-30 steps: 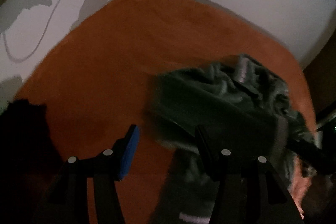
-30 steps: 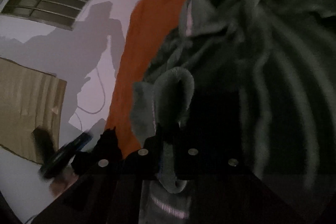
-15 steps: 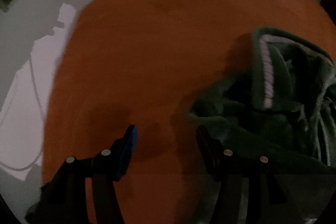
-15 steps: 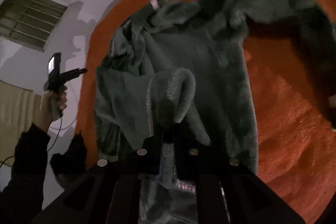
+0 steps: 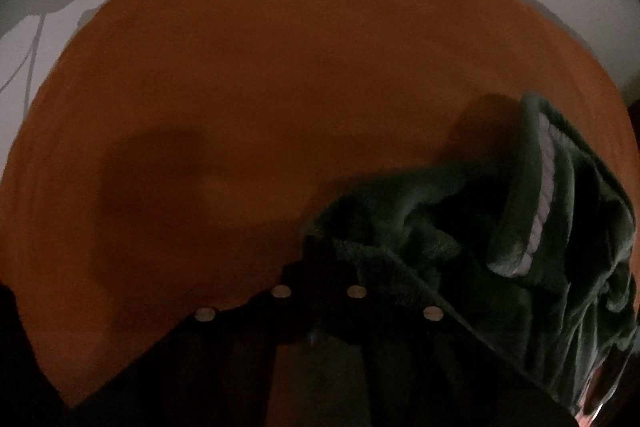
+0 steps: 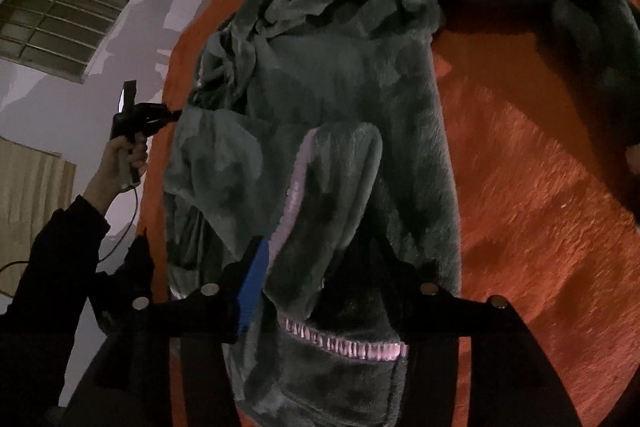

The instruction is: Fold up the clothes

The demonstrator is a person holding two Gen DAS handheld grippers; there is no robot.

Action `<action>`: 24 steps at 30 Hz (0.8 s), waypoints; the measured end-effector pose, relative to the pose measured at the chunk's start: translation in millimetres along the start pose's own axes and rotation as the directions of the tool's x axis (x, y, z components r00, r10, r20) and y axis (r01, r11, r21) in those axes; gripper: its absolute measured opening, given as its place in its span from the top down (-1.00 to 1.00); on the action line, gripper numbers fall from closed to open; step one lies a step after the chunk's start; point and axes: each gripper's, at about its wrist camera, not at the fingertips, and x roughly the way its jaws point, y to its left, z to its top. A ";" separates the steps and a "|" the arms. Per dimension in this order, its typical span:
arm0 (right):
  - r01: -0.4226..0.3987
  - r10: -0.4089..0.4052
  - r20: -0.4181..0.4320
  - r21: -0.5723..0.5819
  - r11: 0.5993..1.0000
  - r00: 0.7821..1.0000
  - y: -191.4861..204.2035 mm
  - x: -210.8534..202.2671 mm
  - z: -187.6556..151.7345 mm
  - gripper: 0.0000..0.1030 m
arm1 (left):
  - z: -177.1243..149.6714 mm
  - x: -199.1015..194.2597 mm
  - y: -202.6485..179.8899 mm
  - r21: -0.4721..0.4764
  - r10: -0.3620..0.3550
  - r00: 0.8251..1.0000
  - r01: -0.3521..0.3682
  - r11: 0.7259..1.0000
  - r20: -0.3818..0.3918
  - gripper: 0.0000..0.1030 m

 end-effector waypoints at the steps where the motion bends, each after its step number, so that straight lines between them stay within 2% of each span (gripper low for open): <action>1: -0.003 0.003 -0.005 0.007 1.000 1.000 -1.0 1.5 -1.0 0.00 | -0.7 2.2 3.3 -0.024 -0.014 1.000 0.015 1.000 0.002 1.00; 4: -0.008 0.008 -0.023 0.010 1.000 1.000 -3.9 4.9 -4.2 0.00 | -2.0 6.9 17.0 -0.094 -0.066 0.998 0.066 0.993 0.006 0.94; 6: -0.002 0.002 -0.028 0.005 1.000 1.000 -5.1 4.3 -5.8 0.00 | -1.6 7.7 30.8 -0.138 -0.109 0.994 0.109 0.984 0.007 0.79; 7: 0.000 0.000 -0.032 0.003 1.000 1.000 -5.4 5.1 -6.4 0.00 | -1.3 8.1 37.7 -0.160 -0.131 0.991 0.130 0.978 0.008 0.63; 8: 0.001 -0.001 -0.038 0.003 1.000 0.999 -5.6 6.9 -7.0 0.00 | -1.1 8.5 44.6 -0.182 -0.152 0.988 0.151 0.971 0.010 0.21; 9: 0.001 -0.001 -0.045 0.004 1.000 0.999 -5.8 9.7 -7.5 0.00 | -0.9 8.9 51.6 -0.204 -0.174 0.985 0.172 0.964 0.012 -0.08; 10: 0.001 0.000 -0.053 0.004 1.000 0.999 -5.9 12.6 -7.8 0.00 | -0.7 9.3 58.5 -0.226 -0.195 0.981 0.193 0.955 0.015 -0.48; 11: 0.003 -0.002 -0.059 0.004 1.000 0.998 -5.9 15.6 -8.3 0.00 | -0.5 9.7 65.4 -0.247 -0.216 0.976 0.214 0.945 0.018 -0.49; 12: 0.005 -0.005 -0.065 0.000 1.000 0.998 -6.0 17.4 -9.2 0.00 | -0.5 10.5 72.0 -0.267 -0.236 0.972 0.233 0.935 0.020 -0.49; 13: 0.006 -0.007 -0.071 -0.004 1.000 0.997 -6.3 18.6 -10.3 0.00 | -2.9 17.1 72.6 -0.252 -0.242 0.970 0.232 0.939 -0.009 -0.49; 15: 0.012 -0.013 -0.081 -0.011 1.000 0.997 -6.1 22.5 -11.8 0.00 | -9.2 20.3 70.1 -0.215 -0.295 0.956 0.287 0.933 -0.004 -0.46; 16: 0.015 -0.016 -0.084 -0.011 1.000 0.996 -6.5 24.1 -12.1 0.00 | -11.8 20.3 67.0 -0.185 -0.299 0.954 0.295 0.937 0.008 -0.10; 17: 0.018 -0.018 -0.084 -0.006 1.000 0.996 -7.4 24.8 -12.1 0.00 | -17.3 17.1 59.1 -0.123 -0.250 0.968 0.252 0.960 0.027 0.88; 19: 0.020 -0.020 -0.084 0.005 1.000 0.996 -9.5 25.2 -11.8 0.00 | -26.3 7.1 43.7 -0.021 -0.126 0.988 0.128 0.991 0.092 0.85; 20: 0.023 -0.022 -0.083 0.010 1.000 0.996 -10.4 25.0 -11.7 0.00 | -29.7 0.5 36.5 0.015 -0.052 0.989 0.051 0.999 0.135 0.86; 21: 0.026 -0.025 -0.081 0.014 1.000 0.996 -11.3 24.6 -11.5 0.00 | -30.0 -5.3 32.5 0.023 0.021 0.985 -0.025 0.999 0.170 0.86; 23: 0.036 -0.035 -0.075 0.016 0.999 0.997 -12.8 23.4 -11.6 0.00 | -30.4 -15.9 24.5 0.032 0.165 0.958 -0.177 0.984 0.236 0.85; 24: 0.043 -0.041 -0.073 0.015 0.999 0.996 -13.1 23.4 -11.7 0.00 | -29.0 -5.3 21.0 0.076 0.228 0.952 -0.248 0.966 0.206 0.85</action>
